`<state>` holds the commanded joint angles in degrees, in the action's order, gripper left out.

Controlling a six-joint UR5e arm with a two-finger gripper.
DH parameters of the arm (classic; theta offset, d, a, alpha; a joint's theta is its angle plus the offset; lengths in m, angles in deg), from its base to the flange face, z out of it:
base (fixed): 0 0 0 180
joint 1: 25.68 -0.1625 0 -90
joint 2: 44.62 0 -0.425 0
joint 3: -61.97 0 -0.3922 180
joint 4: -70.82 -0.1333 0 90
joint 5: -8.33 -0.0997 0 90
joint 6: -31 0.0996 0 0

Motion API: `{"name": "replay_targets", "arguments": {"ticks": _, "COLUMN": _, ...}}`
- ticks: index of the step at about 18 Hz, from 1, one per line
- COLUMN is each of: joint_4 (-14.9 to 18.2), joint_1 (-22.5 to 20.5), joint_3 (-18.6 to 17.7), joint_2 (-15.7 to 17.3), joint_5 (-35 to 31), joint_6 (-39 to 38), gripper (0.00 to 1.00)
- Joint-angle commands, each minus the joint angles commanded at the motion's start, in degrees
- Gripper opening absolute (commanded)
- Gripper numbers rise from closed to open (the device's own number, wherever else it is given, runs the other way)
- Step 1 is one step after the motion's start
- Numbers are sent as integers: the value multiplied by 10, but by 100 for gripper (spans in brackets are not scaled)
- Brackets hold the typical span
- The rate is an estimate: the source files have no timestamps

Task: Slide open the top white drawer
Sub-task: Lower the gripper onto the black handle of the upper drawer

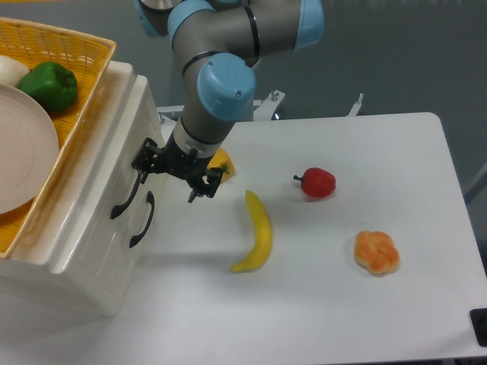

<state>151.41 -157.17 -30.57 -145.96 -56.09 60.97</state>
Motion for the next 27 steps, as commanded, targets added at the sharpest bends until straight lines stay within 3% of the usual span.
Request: {"name": "replay_targets", "arguments": {"ticks": 27, "joint_4": -5, "joint_1": 10, "joint_3": -3, "joint_2": -21, "joint_5": -12, "joint_6": -10, "gripper": 100}}
